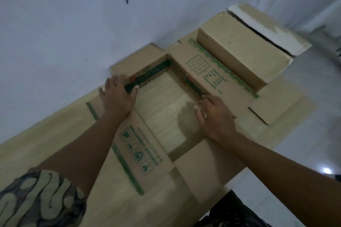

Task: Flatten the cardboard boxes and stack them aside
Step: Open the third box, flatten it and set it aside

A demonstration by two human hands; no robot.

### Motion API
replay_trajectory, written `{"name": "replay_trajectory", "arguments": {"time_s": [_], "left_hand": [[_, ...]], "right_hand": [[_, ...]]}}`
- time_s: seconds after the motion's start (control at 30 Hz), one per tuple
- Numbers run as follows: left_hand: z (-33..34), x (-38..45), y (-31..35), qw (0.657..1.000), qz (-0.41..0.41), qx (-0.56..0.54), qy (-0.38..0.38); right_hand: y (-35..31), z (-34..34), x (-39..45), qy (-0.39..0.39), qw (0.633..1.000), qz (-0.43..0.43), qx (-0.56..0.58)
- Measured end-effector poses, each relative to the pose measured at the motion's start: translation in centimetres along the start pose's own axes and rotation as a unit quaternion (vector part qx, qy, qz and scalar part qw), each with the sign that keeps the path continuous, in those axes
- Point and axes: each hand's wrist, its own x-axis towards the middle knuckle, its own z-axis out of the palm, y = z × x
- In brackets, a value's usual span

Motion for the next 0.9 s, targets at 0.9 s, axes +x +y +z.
{"name": "replay_trajectory", "arguments": {"time_s": [0.9], "left_hand": [[-9.0,-13.7,4.0,0.879,-0.280,-0.387,0.004]], "right_hand": [[5.0,-5.4,10.3,-0.272,0.876,0.254,0.307]]}}
